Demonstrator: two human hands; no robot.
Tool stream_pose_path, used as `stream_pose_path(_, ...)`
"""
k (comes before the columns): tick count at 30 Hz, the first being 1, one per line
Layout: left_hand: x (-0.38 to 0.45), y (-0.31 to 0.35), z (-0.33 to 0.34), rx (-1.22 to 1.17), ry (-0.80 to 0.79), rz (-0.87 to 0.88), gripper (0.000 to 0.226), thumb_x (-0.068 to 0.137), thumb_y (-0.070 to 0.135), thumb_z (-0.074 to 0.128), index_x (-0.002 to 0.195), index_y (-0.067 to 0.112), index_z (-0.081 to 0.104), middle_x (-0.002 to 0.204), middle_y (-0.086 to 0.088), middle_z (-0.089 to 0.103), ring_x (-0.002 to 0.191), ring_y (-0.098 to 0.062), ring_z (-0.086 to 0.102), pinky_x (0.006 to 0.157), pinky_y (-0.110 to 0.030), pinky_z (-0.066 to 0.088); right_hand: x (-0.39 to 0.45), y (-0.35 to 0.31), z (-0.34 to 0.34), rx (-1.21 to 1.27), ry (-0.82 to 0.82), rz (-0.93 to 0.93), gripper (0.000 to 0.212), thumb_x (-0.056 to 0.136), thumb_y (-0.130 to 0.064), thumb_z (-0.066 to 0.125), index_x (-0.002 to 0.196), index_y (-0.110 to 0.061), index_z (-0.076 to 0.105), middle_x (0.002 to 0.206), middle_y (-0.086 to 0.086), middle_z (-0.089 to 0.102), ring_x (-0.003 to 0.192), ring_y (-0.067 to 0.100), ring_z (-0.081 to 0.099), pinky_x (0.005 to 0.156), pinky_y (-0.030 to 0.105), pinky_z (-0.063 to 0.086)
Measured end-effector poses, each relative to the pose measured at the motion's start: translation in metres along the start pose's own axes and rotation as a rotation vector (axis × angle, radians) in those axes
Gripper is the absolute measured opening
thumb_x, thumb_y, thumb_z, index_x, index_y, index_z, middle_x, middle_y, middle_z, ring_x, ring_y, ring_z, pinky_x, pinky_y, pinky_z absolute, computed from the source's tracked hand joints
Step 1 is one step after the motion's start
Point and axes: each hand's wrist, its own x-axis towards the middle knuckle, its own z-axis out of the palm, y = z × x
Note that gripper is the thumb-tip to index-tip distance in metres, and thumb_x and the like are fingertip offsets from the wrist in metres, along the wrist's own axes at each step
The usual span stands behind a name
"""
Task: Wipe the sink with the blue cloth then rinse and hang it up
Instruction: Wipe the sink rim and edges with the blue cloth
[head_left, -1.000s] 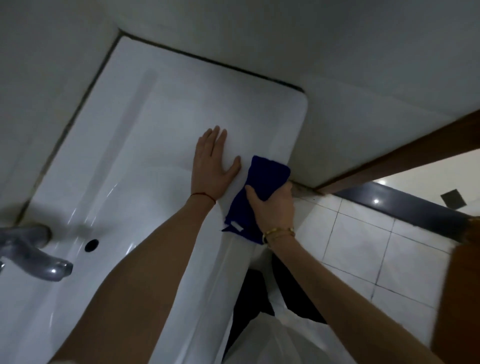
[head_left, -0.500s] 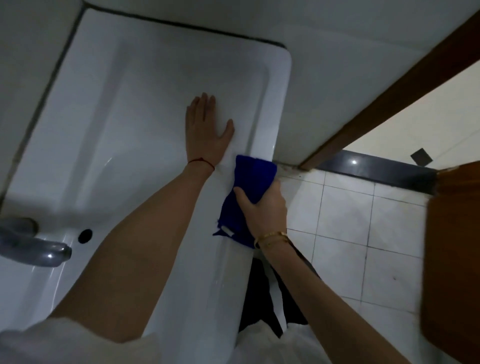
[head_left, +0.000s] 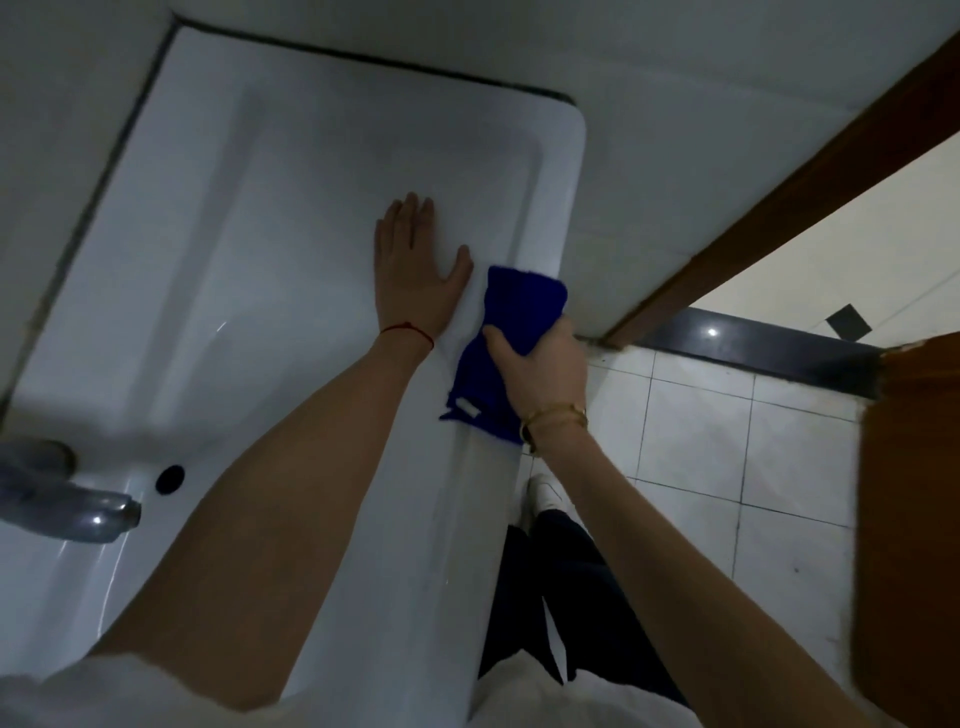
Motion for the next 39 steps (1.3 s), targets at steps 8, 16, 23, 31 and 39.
stream_pose_path(8, 0.0, 0.001, -0.001, 0.004, 0.01, 0.016, 0.068, 0.098, 0.043, 0.045, 0.153, 0.007, 0.026, 0.16, -0.012, 0.024, 0.149, -0.026, 0.018, 0.123, -0.04, 0.008, 0.05, -0.022, -0.013, 0.029, -0.055, -0.004, 0.05, 0.079, -0.048, 0.071, 0.099, -0.007, 0.05, 0.089, 0.005, 0.057, 0.078, 0.017, 0.056, 0.052, 0.022, 0.04)
stream_pose_path(16, 0.0, 0.002, -0.001, -0.037, 0.066, 0.036, 0.067, 0.096, 0.041, 0.051, 0.149, 0.005, 0.034, 0.156, -0.015, 0.032, 0.146, -0.029, 0.024, 0.123, -0.041, 0.014, 0.101, -0.052, -0.016, -0.044, 0.033, -0.008, 0.062, 0.083, -0.05, 0.066, 0.117, -0.002, 0.047, 0.113, 0.013, 0.06, 0.096, 0.022, 0.058, 0.078, 0.031, 0.051)
stream_pose_path(23, 0.003, 0.003, 0.0, -0.024, 0.045, 0.012, 0.067, 0.095, 0.042, 0.053, 0.149, 0.006, 0.035, 0.156, -0.014, 0.033, 0.146, -0.028, 0.025, 0.122, -0.044, 0.017, 0.093, -0.046, -0.008, -0.177, 0.094, -0.095, 0.069, 0.084, -0.047, 0.066, 0.125, 0.002, 0.04, 0.118, 0.014, 0.056, 0.101, 0.025, 0.058, 0.074, 0.025, 0.043)
stream_pose_path(31, 0.004, 0.006, -0.003, -0.026, 0.061, 0.013, 0.068, 0.094, 0.039, 0.057, 0.148, 0.004, 0.036, 0.155, -0.015, 0.035, 0.146, -0.03, 0.027, 0.123, -0.043, 0.016, 0.141, -0.068, -0.014, -0.157, 0.09, -0.052, 0.078, 0.086, -0.052, 0.061, 0.136, 0.001, 0.034, 0.131, 0.013, 0.051, 0.113, 0.026, 0.054, 0.09, 0.031, 0.044)
stream_pose_path(39, 0.005, 0.009, -0.004, 0.021, 0.06, 0.007, 0.066, 0.095, 0.04, 0.054, 0.148, 0.005, 0.037, 0.155, -0.013, 0.035, 0.146, -0.027, 0.028, 0.121, -0.045, 0.021, 0.121, -0.052, -0.016, -0.212, 0.011, -0.087, 0.084, 0.085, -0.053, 0.061, 0.138, 0.003, 0.03, 0.133, 0.015, 0.05, 0.113, 0.028, 0.054, 0.09, 0.028, 0.044)
